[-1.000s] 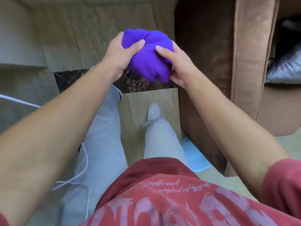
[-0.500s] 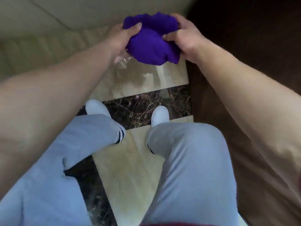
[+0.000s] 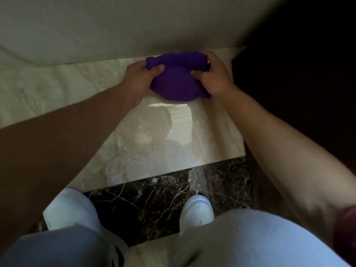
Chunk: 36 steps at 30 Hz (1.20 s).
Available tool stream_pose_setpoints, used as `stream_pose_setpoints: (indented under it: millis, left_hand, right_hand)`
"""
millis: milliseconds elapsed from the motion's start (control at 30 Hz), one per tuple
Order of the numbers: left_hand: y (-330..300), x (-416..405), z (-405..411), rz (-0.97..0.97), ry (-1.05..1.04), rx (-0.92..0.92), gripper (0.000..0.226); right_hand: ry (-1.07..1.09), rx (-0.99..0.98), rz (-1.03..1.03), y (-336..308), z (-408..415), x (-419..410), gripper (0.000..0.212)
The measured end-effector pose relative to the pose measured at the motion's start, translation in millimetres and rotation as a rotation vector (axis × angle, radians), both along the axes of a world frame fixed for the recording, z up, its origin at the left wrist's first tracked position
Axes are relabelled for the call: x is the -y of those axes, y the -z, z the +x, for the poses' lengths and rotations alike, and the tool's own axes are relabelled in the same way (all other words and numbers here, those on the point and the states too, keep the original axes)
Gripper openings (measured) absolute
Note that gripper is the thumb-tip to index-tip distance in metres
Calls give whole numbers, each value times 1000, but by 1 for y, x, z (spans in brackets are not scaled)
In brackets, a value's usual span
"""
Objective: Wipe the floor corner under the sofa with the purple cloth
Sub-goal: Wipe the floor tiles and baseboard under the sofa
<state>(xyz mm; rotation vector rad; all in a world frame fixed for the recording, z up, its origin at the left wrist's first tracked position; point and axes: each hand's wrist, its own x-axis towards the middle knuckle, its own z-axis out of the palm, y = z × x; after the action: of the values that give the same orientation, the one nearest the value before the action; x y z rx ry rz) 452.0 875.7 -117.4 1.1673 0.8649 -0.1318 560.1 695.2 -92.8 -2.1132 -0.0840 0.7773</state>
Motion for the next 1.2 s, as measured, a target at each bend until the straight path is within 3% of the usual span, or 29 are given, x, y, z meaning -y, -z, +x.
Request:
stream_pose_setpoints:
  millis: [100, 200, 267, 367, 433, 500, 700, 833, 900, 967, 1067, 1133, 1200]
  left_hand:
    - [-1, -5, -9, 197, 119, -46, 31]
    - [-1, -13, -38, 699, 395, -79, 43]
    - [8, -20, -64, 1056, 545, -12, 49]
    - [28, -30, -98, 1316, 675, 21, 54]
    - [34, -27, -113, 1336, 734, -35, 56]
    - [34, -21, -120, 1349, 750, -88, 58]
    - [29, -14, -122, 1310, 648, -294, 65]
    - [33, -19, -139, 1284, 628, -359, 67]
    - [32, -24, -147, 1279, 614, -377, 67]
    - [29, -26, -156, 1277, 621, -412, 67]
    - [18, -20, -168, 1240, 578, -532, 70]
    - [14, -12, -172, 1165, 578, -643, 74]
    - [7, -12, -178, 1055, 557, -750, 77]
  right_hand:
    - [152, 95, -141, 6, 2, -6, 57]
    - [197, 492, -250, 1, -11, -3, 61]
    - [-56, 683, -264, -1, -34, -10, 56]
    - [-538, 570, -427, 14, -68, -25, 65]
    - [-651, 607, -559, 31, -69, -22, 67]
    - [-622, 697, -620, 40, -51, -10, 64]
    - [-363, 674, -708, 41, -5, 41, 63]
    - [-24, 633, -613, 56, -21, -11, 60]
    - [41, 612, -587, 58, -36, -39, 59]
    - [-34, 616, -553, 59, -59, -63, 60]
    - [-395, 688, -471, 57, -102, -101, 65]
    - [-622, 733, -449, 60, -117, -115, 67]
    - [-716, 743, -441, 62, -113, -116, 66]
